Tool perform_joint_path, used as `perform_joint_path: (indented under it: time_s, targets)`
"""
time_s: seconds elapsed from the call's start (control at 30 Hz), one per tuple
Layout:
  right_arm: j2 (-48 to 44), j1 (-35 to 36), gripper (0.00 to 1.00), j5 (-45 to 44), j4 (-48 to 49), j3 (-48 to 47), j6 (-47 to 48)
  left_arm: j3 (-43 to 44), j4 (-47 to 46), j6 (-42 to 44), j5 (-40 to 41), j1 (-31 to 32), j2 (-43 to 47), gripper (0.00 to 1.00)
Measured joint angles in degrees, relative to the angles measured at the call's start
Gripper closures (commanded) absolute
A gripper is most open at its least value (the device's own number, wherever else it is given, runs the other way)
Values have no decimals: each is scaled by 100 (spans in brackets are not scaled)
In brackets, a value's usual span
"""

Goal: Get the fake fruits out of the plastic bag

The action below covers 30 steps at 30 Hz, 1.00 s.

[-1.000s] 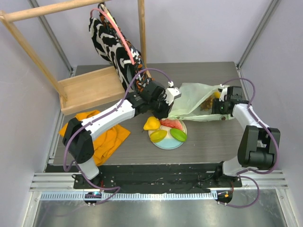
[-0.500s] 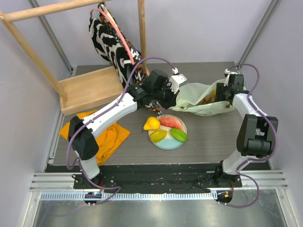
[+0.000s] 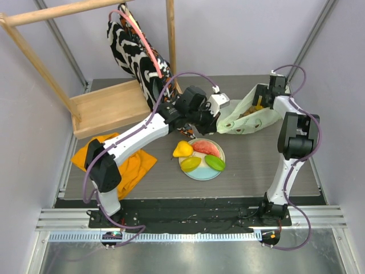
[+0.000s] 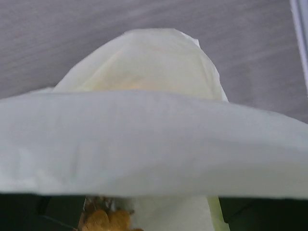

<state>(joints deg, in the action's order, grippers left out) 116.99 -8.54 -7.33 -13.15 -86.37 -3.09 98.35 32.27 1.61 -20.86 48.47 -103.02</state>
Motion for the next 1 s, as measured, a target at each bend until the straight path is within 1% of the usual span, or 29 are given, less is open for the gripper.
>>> perform_joint_path:
  time_s: [0.13,0.17,0.2,0.27,0.3,0.33,0.4,0.43,0.5,0.53,0.6,0.67,0.73,0.83,1.0]
  targets:
    - [734,101,2,210,-17,-837,-153,0,-197,44,57,17,-114,100]
    - [938,140,4,258,-9,-1054,-168,0,-238,48,94,17,-129,100]
    - [1137,181,12,293,-22,-1263,-173,0,-286,59,153,15,-144,100]
    - [1475,286,20,348,-22,-1569,-144,0,-328,76,229,15,-151,100]
    - [1580,328,27,348,-24,-1665,-120,0,-313,87,249,17,-151,100]
    - [1694,374,31,282,-15,-1762,-61,0,-304,98,262,26,-151,100]
    - [1775,420,38,280,-13,-1899,-35,0,-225,131,291,57,-151,100]
    - [1790,424,45,293,-15,-1919,-26,4,-199,151,297,76,-151,100]
    - [1794,424,53,308,-28,-1919,44,46,-179,186,334,118,-186,100]
    - [1794,420,61,332,-39,-1919,92,83,-153,192,348,140,-210,100]
    - [1766,411,67,402,-33,-1891,192,133,-116,203,382,175,-240,100]
    - [1582,374,71,568,-22,-1631,317,168,-35,212,393,212,-254,100]
    - [1224,293,73,841,-85,-1172,385,173,26,219,400,247,-254,100]
    - [474,179,75,1220,-282,-361,437,144,72,234,481,269,-260,100]
    - [-1110,52,78,1882,-321,925,479,-72,59,236,704,280,-295,100]
